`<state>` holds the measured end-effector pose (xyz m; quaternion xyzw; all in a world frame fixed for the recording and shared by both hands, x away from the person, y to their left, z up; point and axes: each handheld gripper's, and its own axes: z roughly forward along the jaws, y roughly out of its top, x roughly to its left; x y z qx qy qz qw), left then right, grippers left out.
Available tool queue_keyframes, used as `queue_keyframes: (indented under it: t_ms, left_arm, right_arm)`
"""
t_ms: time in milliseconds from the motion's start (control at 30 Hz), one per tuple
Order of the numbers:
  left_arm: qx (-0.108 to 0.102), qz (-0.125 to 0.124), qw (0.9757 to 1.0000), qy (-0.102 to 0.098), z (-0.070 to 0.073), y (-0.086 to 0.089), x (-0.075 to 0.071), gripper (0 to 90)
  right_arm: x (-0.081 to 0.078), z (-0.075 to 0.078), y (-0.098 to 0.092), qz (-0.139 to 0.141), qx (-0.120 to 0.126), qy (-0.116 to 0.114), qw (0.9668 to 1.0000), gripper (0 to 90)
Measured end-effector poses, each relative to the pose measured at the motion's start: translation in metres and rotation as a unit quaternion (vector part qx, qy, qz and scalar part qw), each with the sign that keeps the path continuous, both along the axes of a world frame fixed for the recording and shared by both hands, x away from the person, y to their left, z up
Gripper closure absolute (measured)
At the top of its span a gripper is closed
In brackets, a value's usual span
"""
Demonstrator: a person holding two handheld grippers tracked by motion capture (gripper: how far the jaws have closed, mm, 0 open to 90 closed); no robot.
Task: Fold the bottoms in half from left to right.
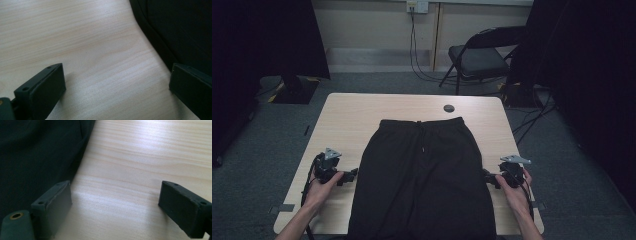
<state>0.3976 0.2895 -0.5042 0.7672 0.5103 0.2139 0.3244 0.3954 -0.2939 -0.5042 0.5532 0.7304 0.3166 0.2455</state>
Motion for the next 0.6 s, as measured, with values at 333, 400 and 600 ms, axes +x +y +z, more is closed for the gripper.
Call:
queue_keyframes:
  t_ms: [333, 400, 600]
  left_arm:
    - [0.009, -0.009, 0.9998, 0.016, 0.009, 0.005, -0.005, 16.2]
    - [0.022, -0.021, 0.9991, 0.029, 0.012, 0.005, -0.009, 16.9]
    - [0.003, -0.052, 0.9986, 0.008, 0.027, 0.002, -0.026, 21.5]
  right_arm:
    - [0.001, 0.006, 0.002, -0.004, -0.006, 0.008, 0.9999, 15.9]
    - [-0.001, 0.012, 0.003, -0.006, 0.008, 0.006, 0.9999, 16.8]
    - [-0.013, 0.039, 0.013, 0.007, 0.034, -0.043, 0.9985, 20.8]
